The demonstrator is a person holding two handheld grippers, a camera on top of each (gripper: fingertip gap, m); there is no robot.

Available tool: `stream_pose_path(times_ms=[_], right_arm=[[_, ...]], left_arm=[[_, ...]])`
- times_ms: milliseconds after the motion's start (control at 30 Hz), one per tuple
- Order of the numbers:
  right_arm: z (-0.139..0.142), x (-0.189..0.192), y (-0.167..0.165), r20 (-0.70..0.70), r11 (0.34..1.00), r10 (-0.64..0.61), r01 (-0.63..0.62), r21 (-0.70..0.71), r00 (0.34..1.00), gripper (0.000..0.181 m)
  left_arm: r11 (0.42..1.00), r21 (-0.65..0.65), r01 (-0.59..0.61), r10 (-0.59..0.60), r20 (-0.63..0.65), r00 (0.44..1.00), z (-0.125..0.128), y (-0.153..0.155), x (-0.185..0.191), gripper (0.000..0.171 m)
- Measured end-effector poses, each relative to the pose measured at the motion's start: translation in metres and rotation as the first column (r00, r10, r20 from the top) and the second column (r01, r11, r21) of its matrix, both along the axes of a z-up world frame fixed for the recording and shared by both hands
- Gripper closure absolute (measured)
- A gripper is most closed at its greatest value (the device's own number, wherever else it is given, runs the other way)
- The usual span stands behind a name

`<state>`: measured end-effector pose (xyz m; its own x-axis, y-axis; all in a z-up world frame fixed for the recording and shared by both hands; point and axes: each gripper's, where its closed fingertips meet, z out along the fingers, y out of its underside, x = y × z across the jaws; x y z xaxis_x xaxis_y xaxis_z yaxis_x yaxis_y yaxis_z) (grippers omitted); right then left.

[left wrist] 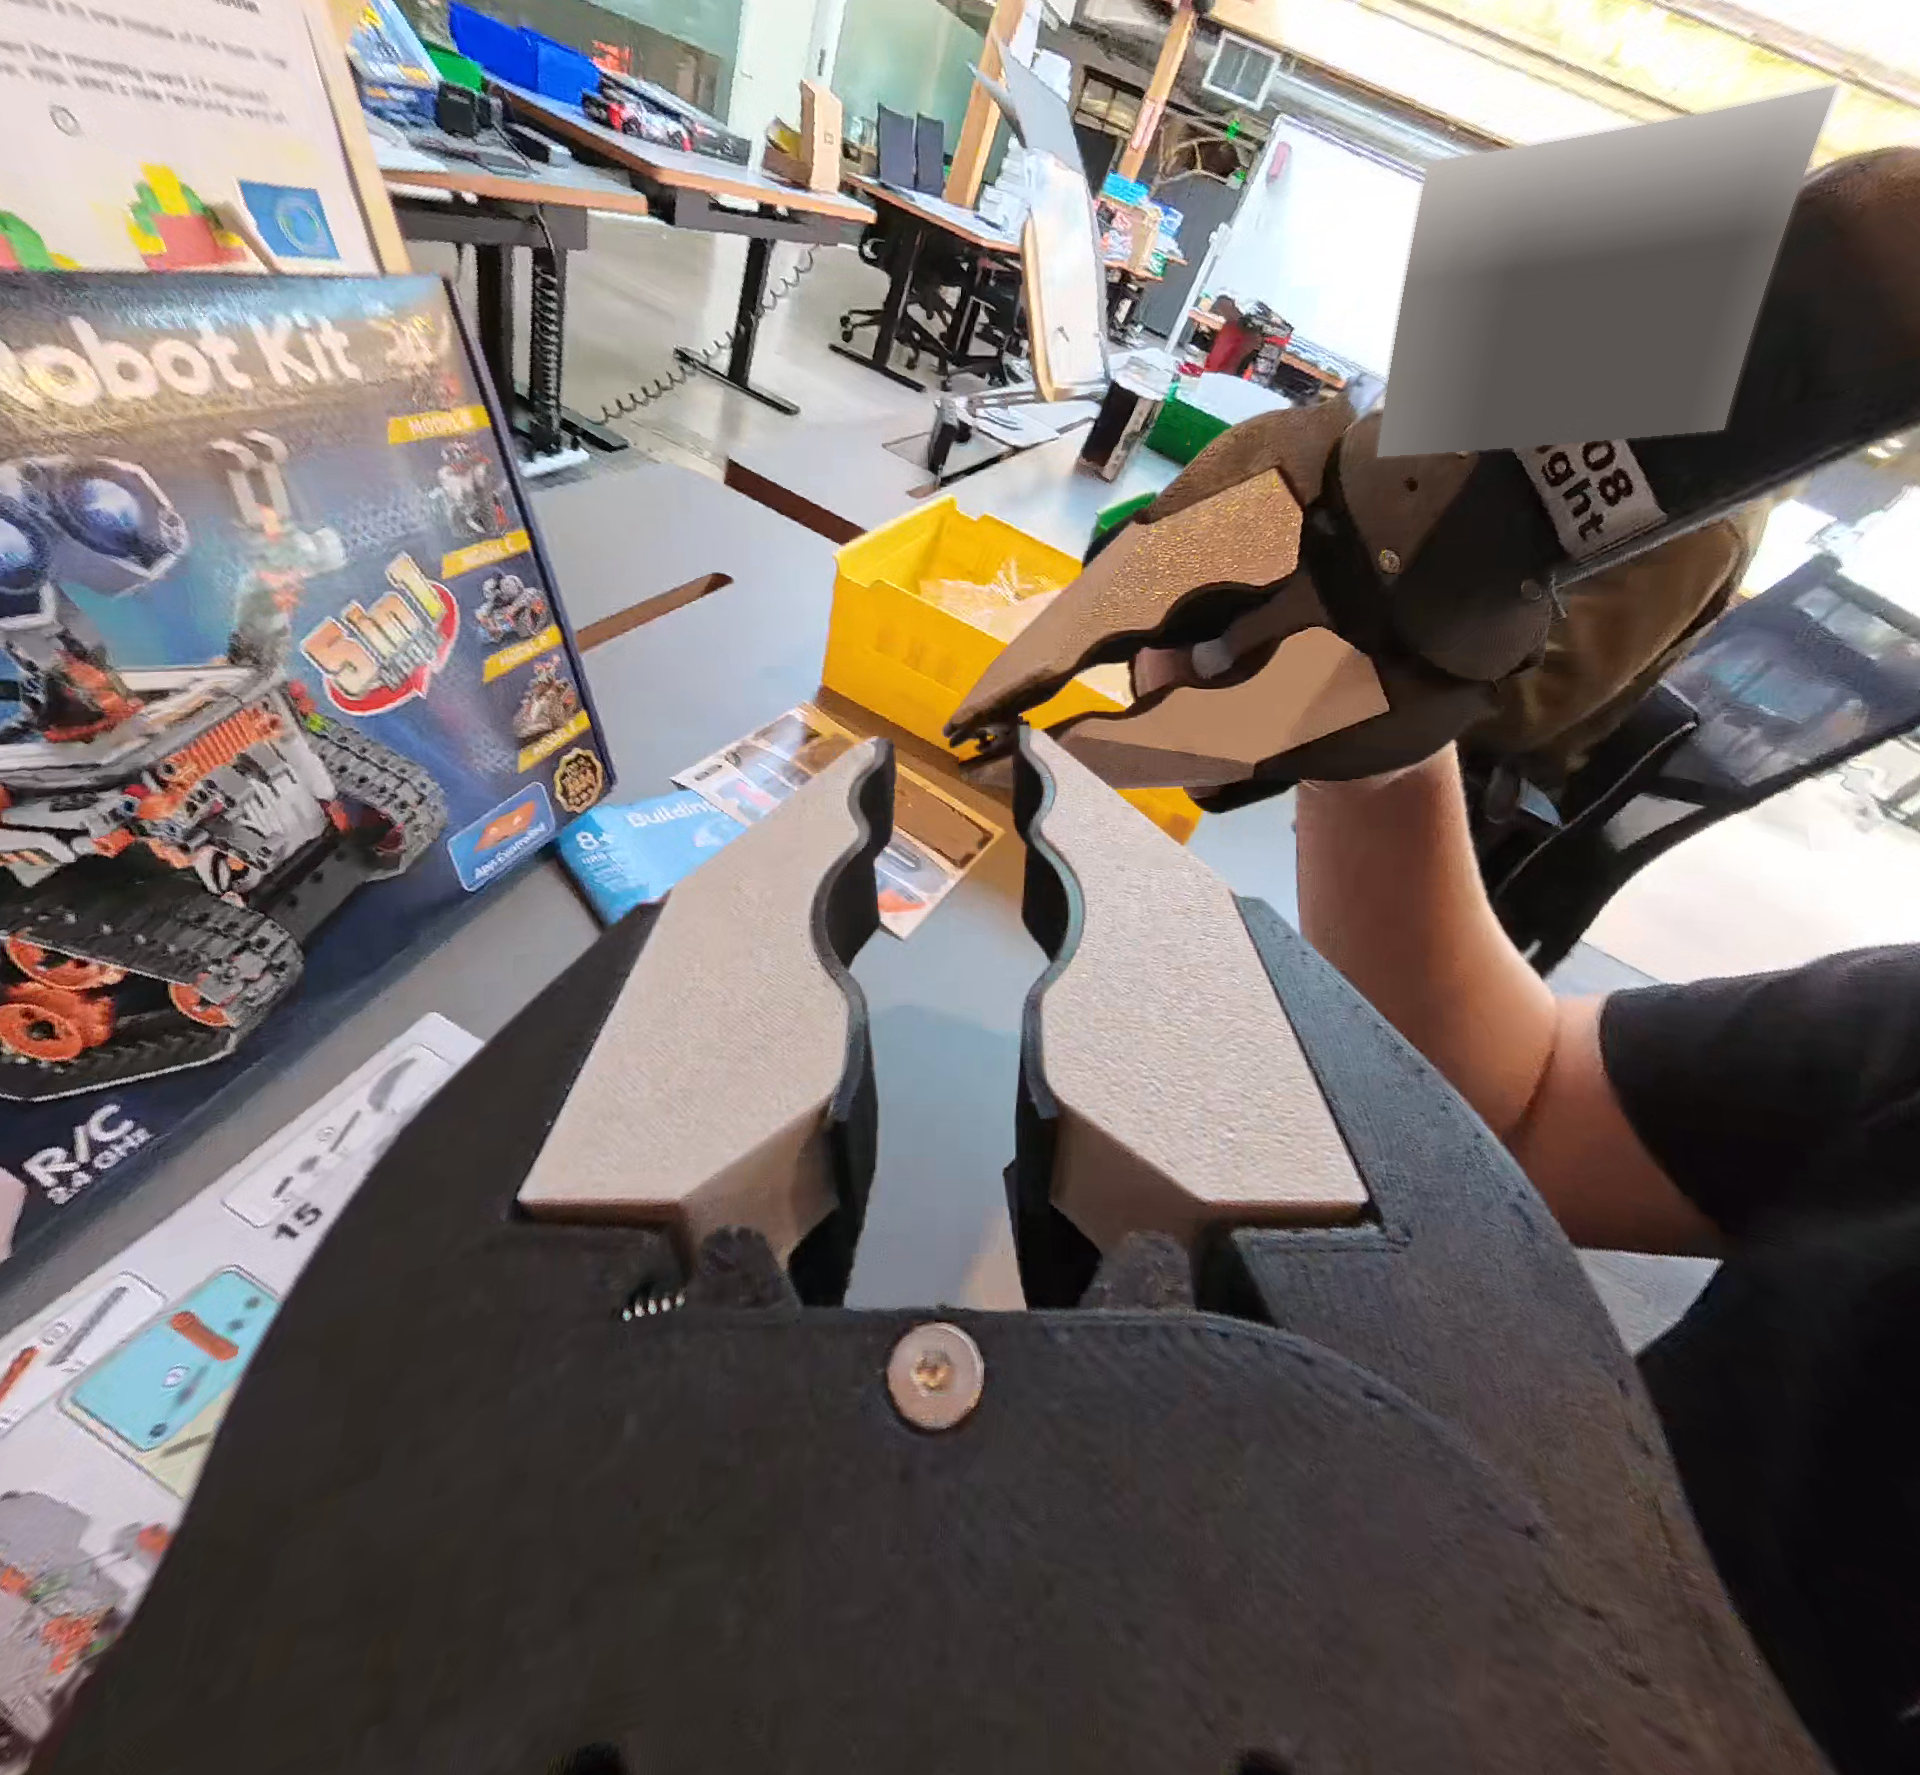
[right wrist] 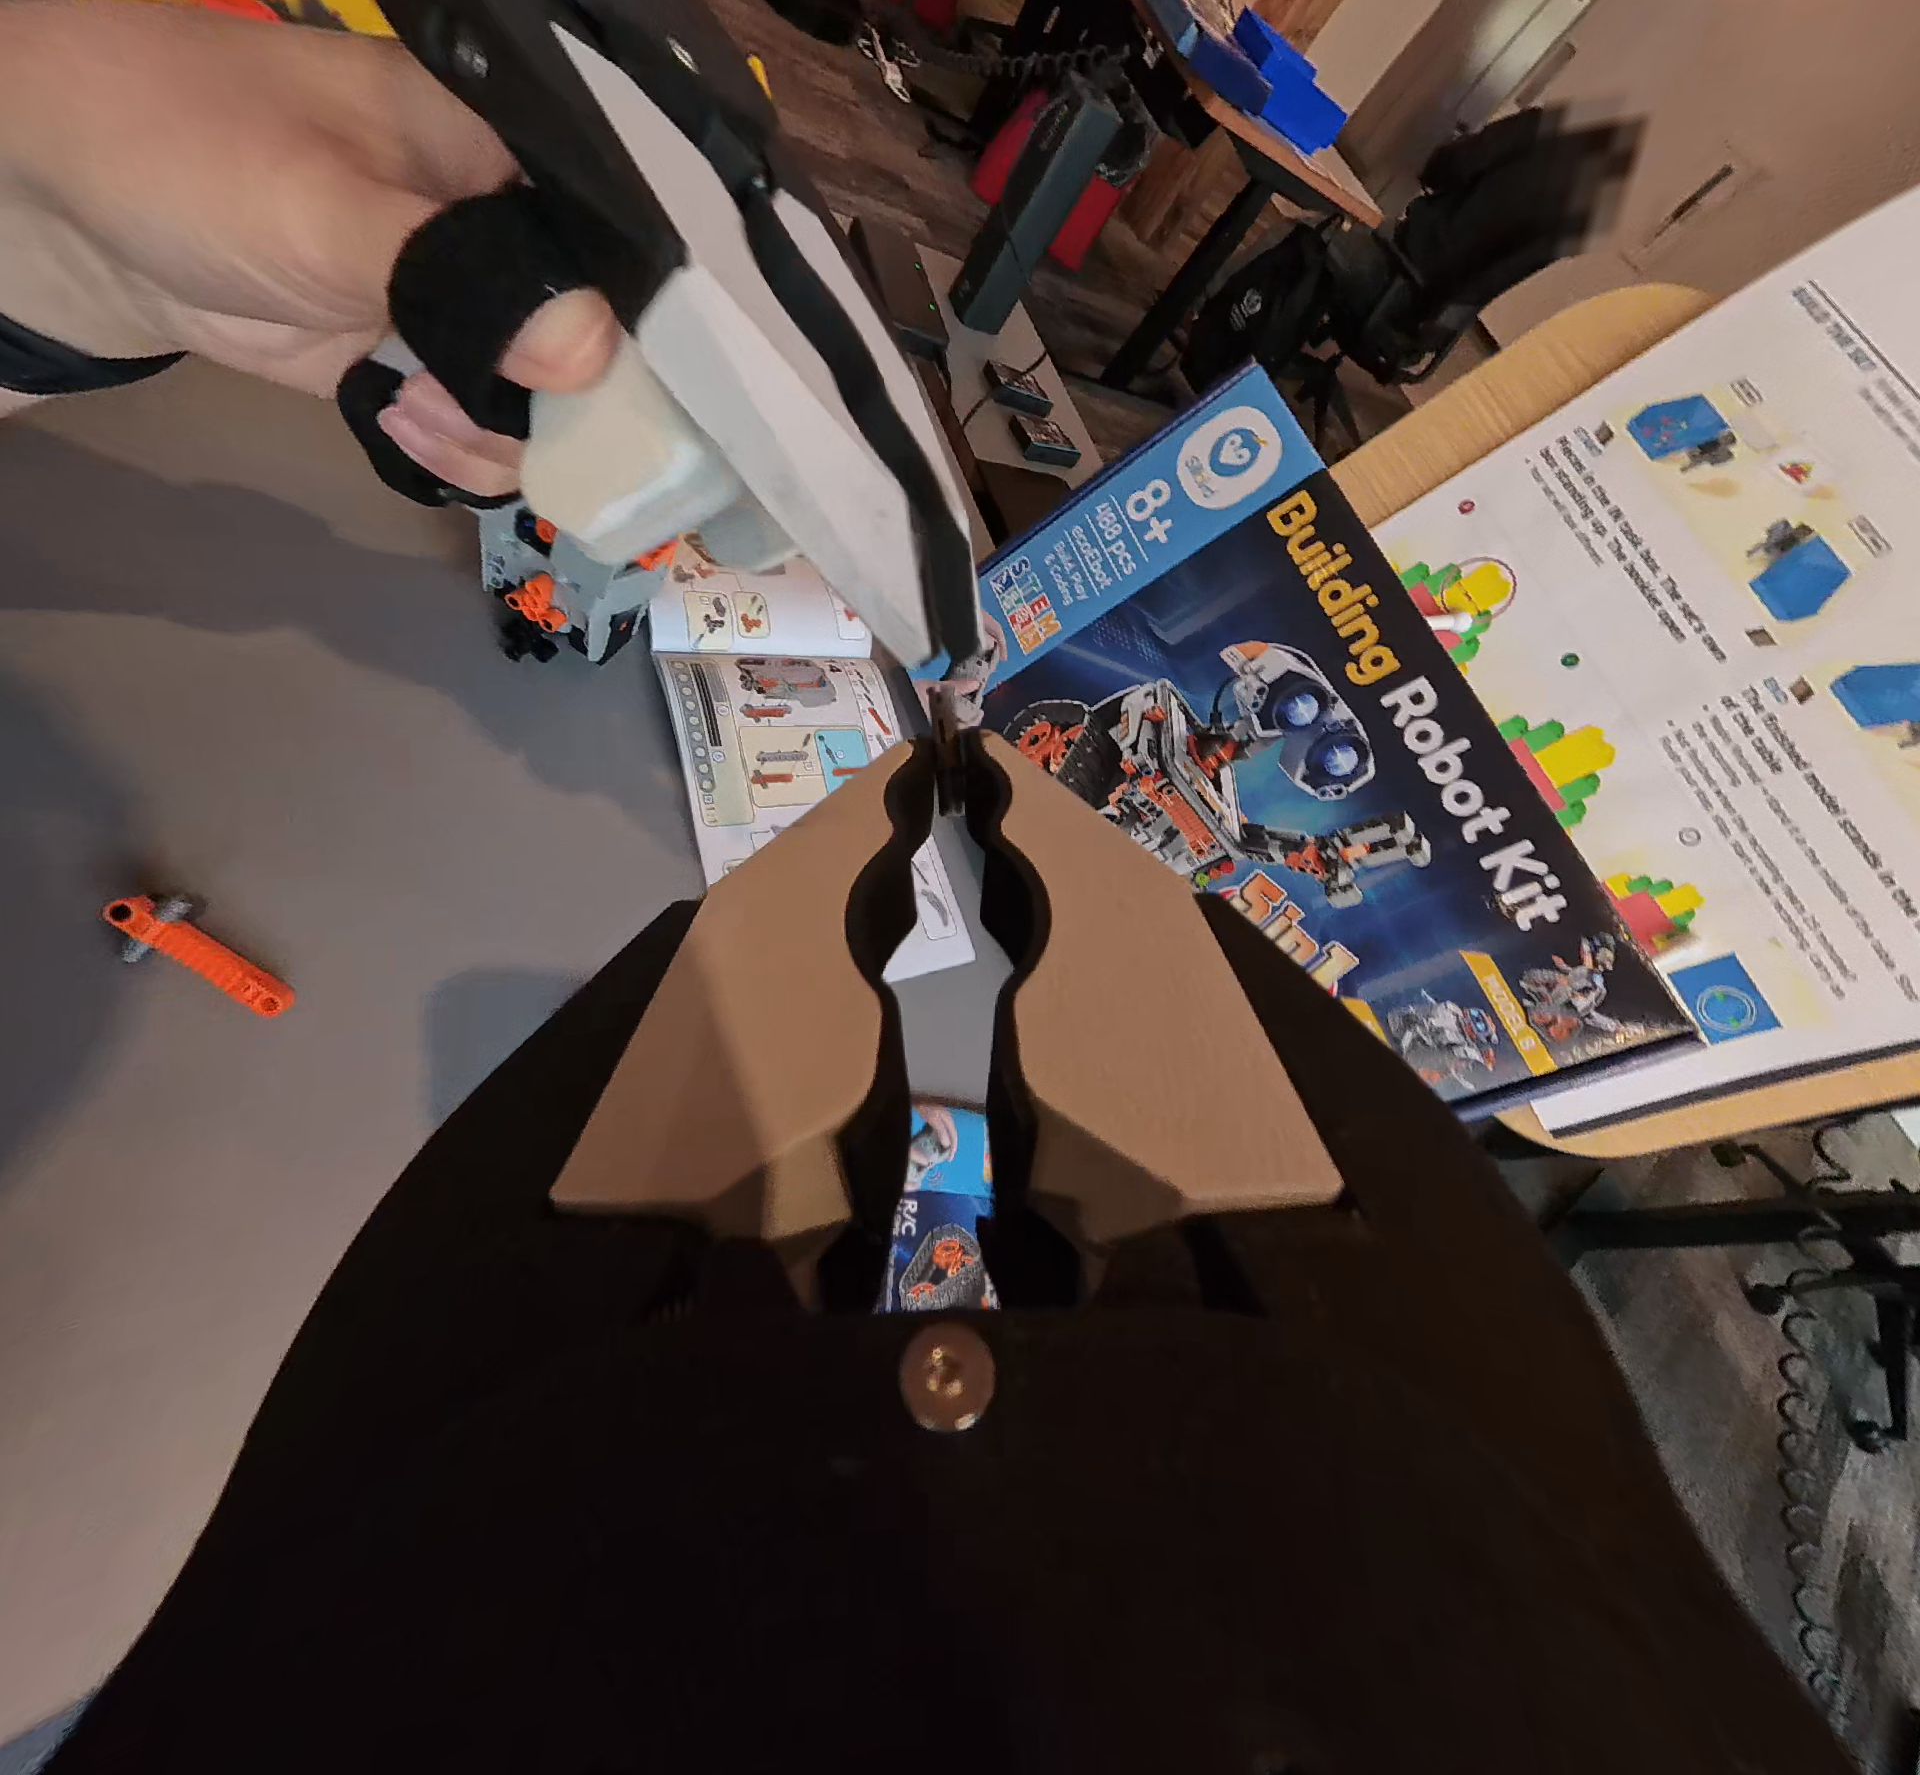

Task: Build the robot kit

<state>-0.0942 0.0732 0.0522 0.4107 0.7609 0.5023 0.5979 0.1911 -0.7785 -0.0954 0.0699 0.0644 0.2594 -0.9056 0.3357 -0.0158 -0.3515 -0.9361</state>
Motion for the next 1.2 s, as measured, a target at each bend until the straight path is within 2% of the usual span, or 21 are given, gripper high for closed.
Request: stream_pose_path(times_ms=[133,433,600,700,800,900,1033,1200], right_arm=[[-0.002,-0.006,-0.003,0.029,1.0,0.013,-0.014,0.019,0.999,0.177],[-0.005,-0.008,-0.001,0.034,1.0,0.02,-0.021,0.022,0.999,0.177],[0.005,-0.012,-0.001,-0.019,0.996,0.044,-0.042,0.083,0.999,0.173],[0.016,-0.015,-0.007,-0.063,0.981,0.112,-0.1,0.167,0.992,0.172],[0.03,-0.018,-0.023,-0.156,0.943,0.261,-0.216,0.254,0.953,0.162],[0.041,-0.016,-0.03,-0.225,0.91,0.324,-0.237,0.341,0.919,0.147],[0.04,-0.02,-0.037,-0.19,0.879,0.359,-0.263,0.398,0.914,0.167],[0.04,-0.021,-0.041,-0.188,0.873,0.383,-0.288,0.394,0.905,0.177]], left_arm=[[0.997,-0.039,0.066,-0.066,0.011,0.998,-0.004,-0.007,0.006,0.168],[0.996,-0.038,0.082,-0.083,-0.006,0.997,-0.007,-0.006,0.004,0.169],[0.989,-0.104,0.109,-0.102,0.071,0.992,0.002,-0.006,-0.003,0.17],[0.972,-0.169,0.161,-0.133,0.17,0.976,0.013,-0.007,-0.011,0.17],[0.942,-0.213,0.258,-0.202,0.254,0.946,0.023,-0.016,-0.015,0.17],[0.905,-0.242,0.349,-0.266,0.317,0.91,0.029,-0.027,-0.014,0.17],[0.874,-0.268,0.406,-0.308,0.342,0.888,0.03,-0.033,-0.011,0.171],[0.86,-0.282,0.425,-0.326,0.338,0.883,0.028,-0.037,-0.01,0.17]])
